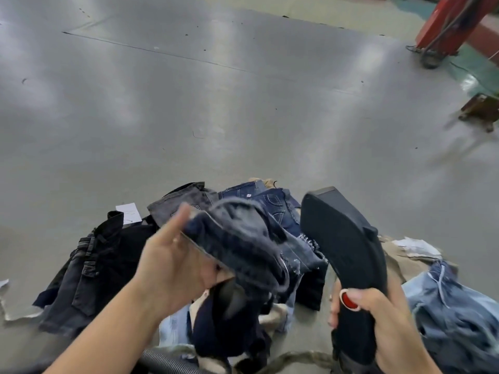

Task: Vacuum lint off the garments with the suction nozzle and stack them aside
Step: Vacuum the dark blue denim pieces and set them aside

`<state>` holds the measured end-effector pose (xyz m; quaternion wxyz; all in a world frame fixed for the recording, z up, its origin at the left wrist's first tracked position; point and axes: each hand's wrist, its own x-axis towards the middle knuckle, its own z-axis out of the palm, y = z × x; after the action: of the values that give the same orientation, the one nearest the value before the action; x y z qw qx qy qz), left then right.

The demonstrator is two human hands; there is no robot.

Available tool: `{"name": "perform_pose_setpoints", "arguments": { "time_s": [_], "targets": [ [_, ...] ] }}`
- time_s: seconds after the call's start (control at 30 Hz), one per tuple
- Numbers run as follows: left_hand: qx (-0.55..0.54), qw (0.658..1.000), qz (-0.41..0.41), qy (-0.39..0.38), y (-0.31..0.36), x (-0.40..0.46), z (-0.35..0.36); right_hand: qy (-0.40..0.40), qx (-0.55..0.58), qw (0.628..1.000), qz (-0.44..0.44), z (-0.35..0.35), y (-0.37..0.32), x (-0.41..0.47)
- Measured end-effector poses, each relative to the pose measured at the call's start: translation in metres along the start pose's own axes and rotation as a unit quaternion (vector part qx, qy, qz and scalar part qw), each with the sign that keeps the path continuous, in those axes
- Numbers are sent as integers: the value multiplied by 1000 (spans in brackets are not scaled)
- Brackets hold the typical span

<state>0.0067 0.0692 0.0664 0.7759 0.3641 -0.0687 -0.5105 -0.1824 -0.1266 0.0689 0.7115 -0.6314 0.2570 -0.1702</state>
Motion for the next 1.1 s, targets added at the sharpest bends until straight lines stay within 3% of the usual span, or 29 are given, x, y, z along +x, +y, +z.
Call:
{"name": "perform_pose_setpoints", "arguments": {
  "time_s": [0.03,0.13,0.2,0.43,0.6,0.73,0.83,0.9,0.97,1.03,1.1],
  "targets": [
    [20,1000,19,-15,3,-1,3,-2,-7,1000,3,0,0,-1],
    [132,987,63,65,-5,0,8,-4,-17,1000,8,3,-4,-4],
    [163,981,75,79,-11,0,14,-16,-24,1000,3,5,-8,-4],
    [158,971,93,151,-2,3,9,-37,-66,997,3,10,-13,-4],
    [311,917,70,240,5,5,5,-48,-84,995,18,11,-15,-5],
    [438,866,103,219,11,3,3,-38,-86,995,20,12,-14,-6],
    [468,843,121,237,10,1,5,-27,-85,996,25,13,-15,-6],
    [426,856,133,262,6,4,4,-29,-84,996,25,14,-18,-6],
    [328,898,114,270,1,7,5,-42,-87,995,32,16,-19,-7],
    [207,948,100,221,-1,8,5,-52,-84,994,49,16,-20,-8],
    [148,967,96,185,-1,9,6,-63,-82,992,72,18,-23,-10]
  ]
}}
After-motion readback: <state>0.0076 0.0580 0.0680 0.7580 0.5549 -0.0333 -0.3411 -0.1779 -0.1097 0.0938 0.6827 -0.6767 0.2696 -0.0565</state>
